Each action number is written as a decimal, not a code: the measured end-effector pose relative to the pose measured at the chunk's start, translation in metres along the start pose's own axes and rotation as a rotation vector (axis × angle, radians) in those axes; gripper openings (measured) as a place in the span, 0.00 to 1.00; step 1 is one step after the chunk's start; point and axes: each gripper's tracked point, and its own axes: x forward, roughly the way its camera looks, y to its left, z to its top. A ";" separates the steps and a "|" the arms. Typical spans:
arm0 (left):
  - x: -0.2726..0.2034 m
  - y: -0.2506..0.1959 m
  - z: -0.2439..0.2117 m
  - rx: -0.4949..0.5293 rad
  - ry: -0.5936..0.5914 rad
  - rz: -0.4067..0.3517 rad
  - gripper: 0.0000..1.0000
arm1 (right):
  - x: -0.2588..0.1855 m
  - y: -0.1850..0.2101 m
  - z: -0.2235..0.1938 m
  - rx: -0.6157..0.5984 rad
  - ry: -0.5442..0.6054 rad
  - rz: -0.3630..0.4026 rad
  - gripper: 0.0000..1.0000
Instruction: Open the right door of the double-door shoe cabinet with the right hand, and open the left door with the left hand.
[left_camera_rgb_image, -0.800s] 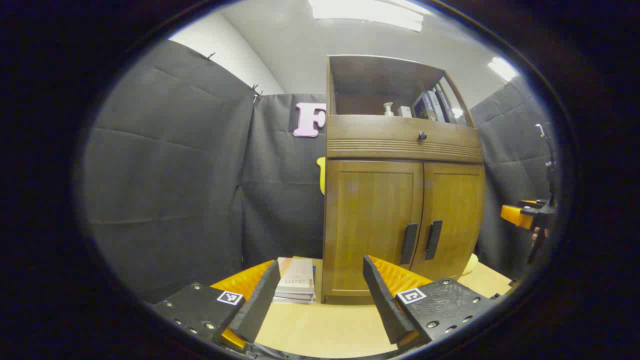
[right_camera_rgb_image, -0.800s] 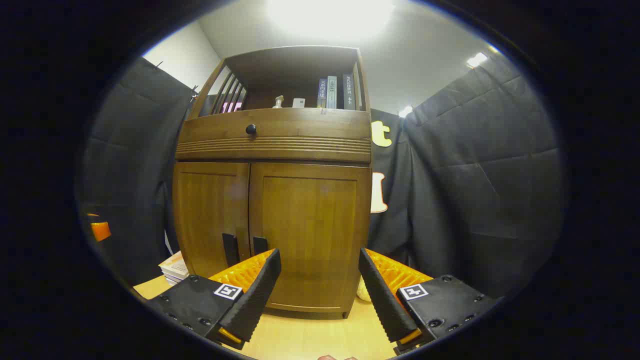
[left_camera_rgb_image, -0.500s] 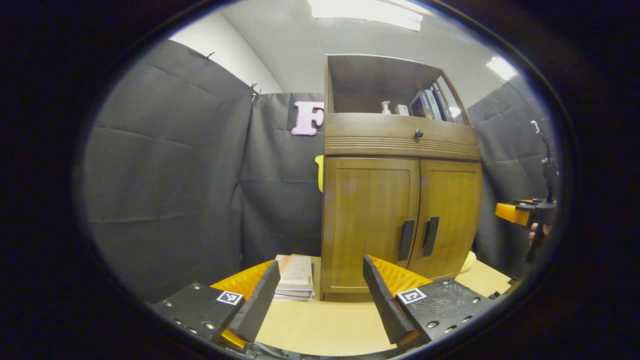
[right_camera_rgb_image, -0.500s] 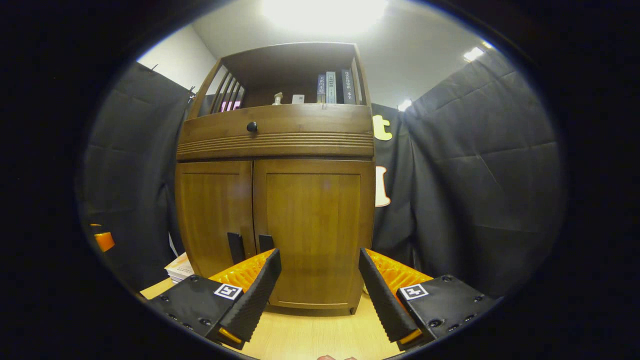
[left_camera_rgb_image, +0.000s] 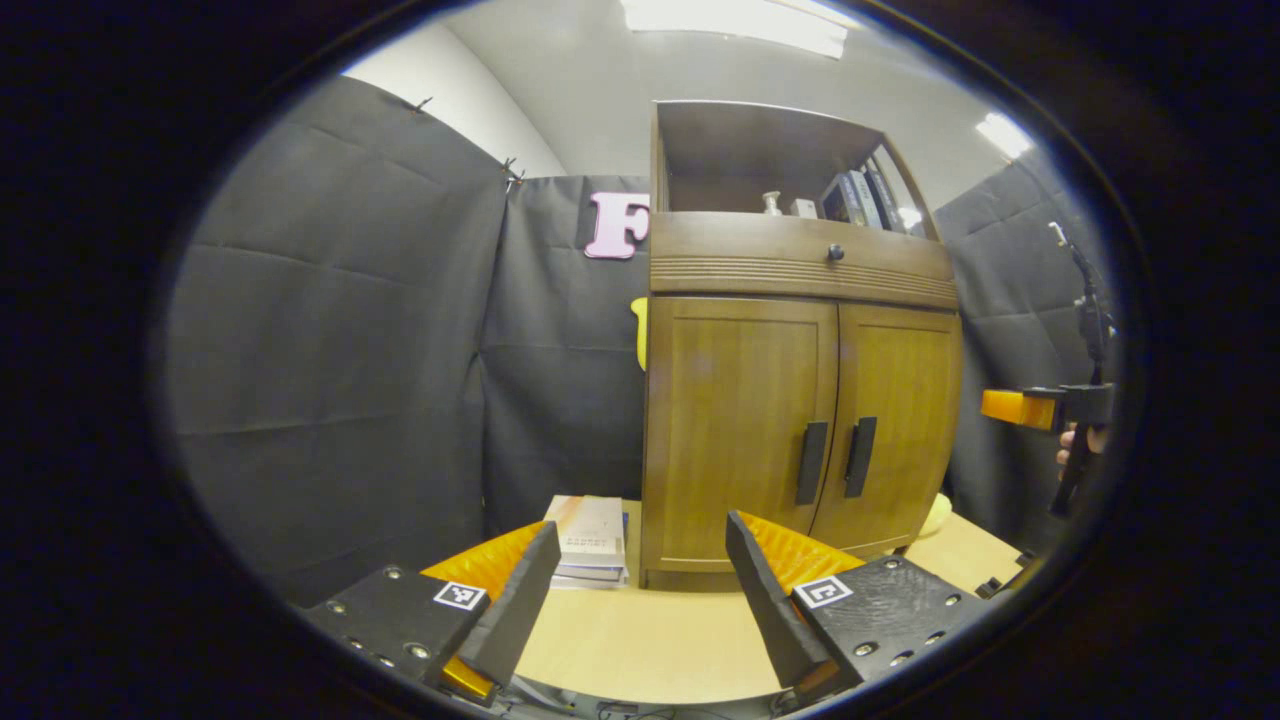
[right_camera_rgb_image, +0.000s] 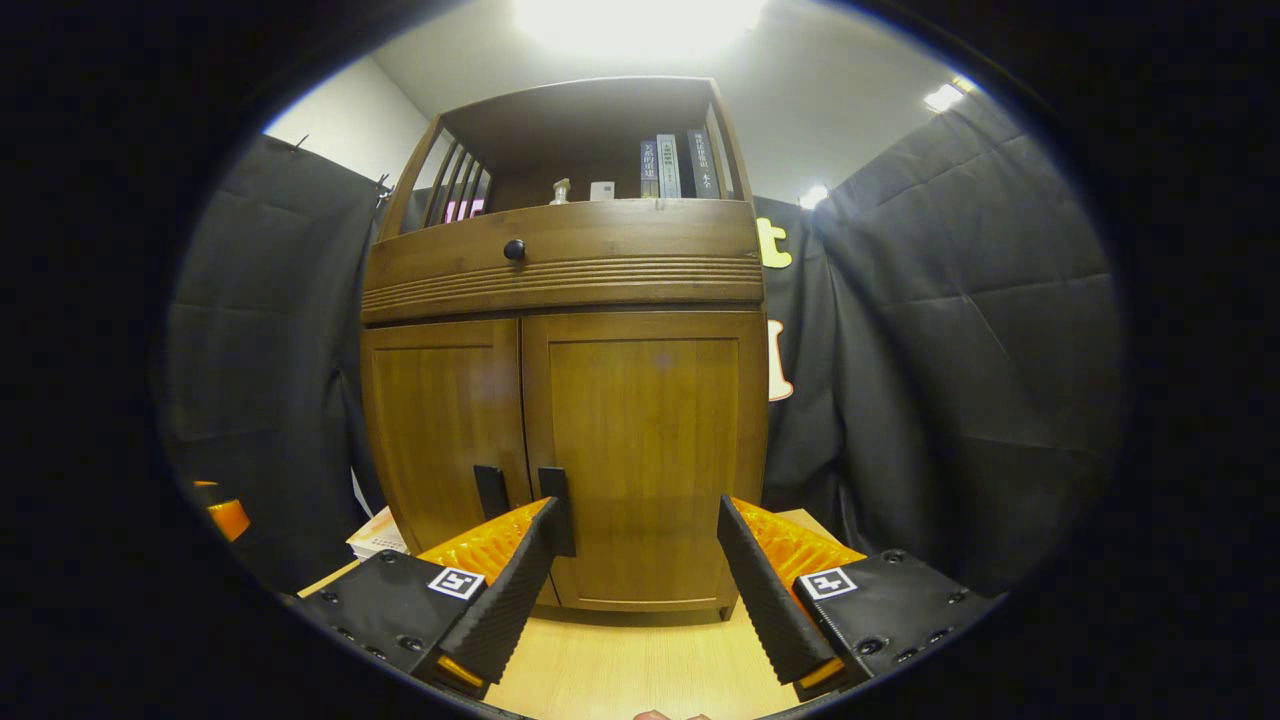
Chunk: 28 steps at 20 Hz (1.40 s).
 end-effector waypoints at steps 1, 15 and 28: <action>-0.001 -0.001 0.000 -0.007 0.003 -0.001 0.96 | 0.001 0.003 0.001 0.002 -0.001 0.005 0.98; -0.032 0.032 -0.025 0.032 0.038 0.168 0.95 | 0.064 0.055 0.004 -0.018 0.002 0.101 0.98; -0.034 0.037 -0.056 -0.027 0.111 0.302 0.96 | 0.161 0.085 -0.032 -0.017 0.103 0.109 0.97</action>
